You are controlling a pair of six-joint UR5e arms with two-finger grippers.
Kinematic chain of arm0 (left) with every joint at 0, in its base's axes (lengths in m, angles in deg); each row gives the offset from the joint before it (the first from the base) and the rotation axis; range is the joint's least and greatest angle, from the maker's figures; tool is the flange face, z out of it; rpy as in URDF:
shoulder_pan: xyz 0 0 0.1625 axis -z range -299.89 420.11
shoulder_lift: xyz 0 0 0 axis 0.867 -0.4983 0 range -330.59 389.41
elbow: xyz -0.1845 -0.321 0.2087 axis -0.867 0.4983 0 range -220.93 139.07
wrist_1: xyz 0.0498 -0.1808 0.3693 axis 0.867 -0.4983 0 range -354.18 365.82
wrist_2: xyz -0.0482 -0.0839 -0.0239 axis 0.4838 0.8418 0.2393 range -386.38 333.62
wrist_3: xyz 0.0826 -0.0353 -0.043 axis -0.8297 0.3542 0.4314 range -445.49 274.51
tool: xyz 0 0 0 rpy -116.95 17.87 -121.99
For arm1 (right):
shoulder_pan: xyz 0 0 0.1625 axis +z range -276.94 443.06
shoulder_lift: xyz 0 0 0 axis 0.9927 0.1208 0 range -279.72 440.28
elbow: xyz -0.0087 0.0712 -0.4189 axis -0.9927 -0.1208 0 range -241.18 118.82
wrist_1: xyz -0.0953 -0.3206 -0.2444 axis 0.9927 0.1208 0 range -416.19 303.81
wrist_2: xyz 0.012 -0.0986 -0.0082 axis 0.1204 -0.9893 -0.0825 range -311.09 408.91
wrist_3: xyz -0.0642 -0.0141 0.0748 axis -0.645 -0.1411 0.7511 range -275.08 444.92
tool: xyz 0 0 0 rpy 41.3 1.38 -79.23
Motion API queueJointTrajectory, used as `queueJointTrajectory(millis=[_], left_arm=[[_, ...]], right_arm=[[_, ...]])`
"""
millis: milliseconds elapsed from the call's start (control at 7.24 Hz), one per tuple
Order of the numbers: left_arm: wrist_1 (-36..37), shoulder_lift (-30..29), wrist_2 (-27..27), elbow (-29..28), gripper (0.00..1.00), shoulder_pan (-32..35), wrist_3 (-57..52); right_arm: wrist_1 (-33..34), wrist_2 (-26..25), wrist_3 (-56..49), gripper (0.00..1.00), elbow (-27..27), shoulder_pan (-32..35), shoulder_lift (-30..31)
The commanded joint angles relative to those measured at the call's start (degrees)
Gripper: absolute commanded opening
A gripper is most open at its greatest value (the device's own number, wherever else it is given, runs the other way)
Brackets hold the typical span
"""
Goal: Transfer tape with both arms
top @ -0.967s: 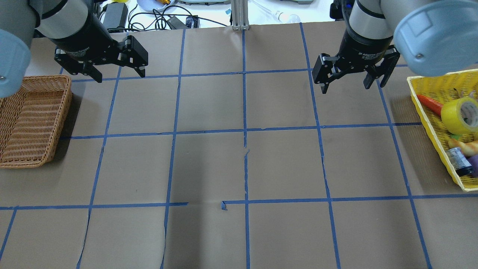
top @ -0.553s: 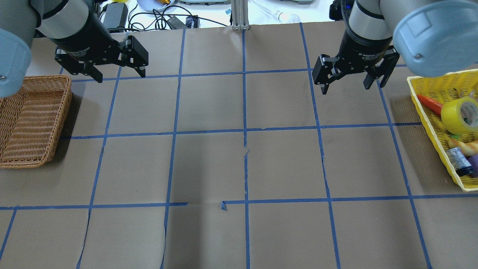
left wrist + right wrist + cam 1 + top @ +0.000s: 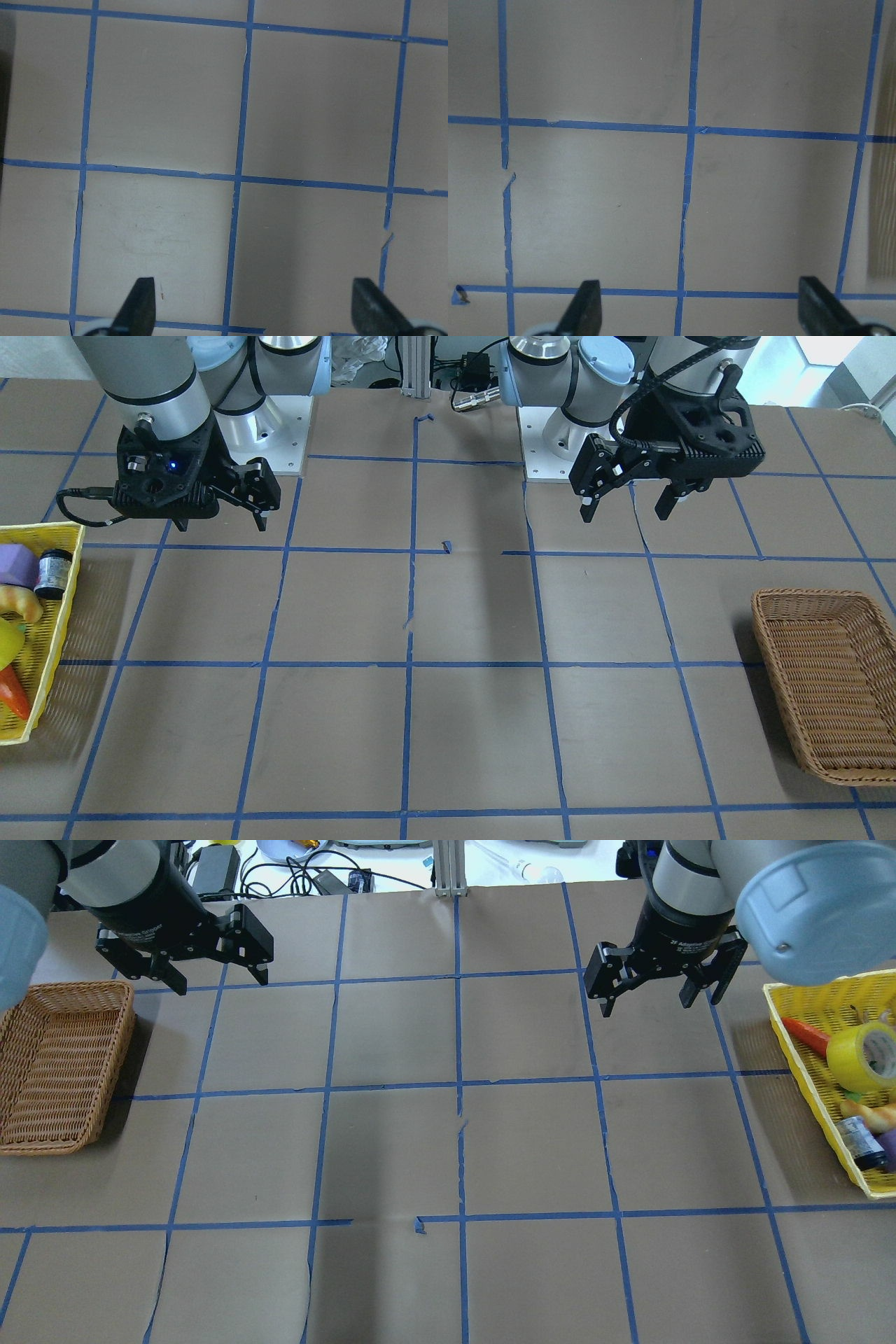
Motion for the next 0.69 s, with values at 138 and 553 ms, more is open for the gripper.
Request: queueJointTrajectory(millis=[138, 553], left_arm=[[-0.71, -0.14, -0.46, -0.23, 1.00, 0.03, -0.08], [-0.45, -0.23, -0.46, -0.23, 1.00, 0.03, -0.17]], right_arm=[[1.10, -6.31, 0.51, 1.00, 0.01, -0.78, -0.78], [4.94, -7.25, -0.63, 1.00, -0.07, -17.68, -3.50]])
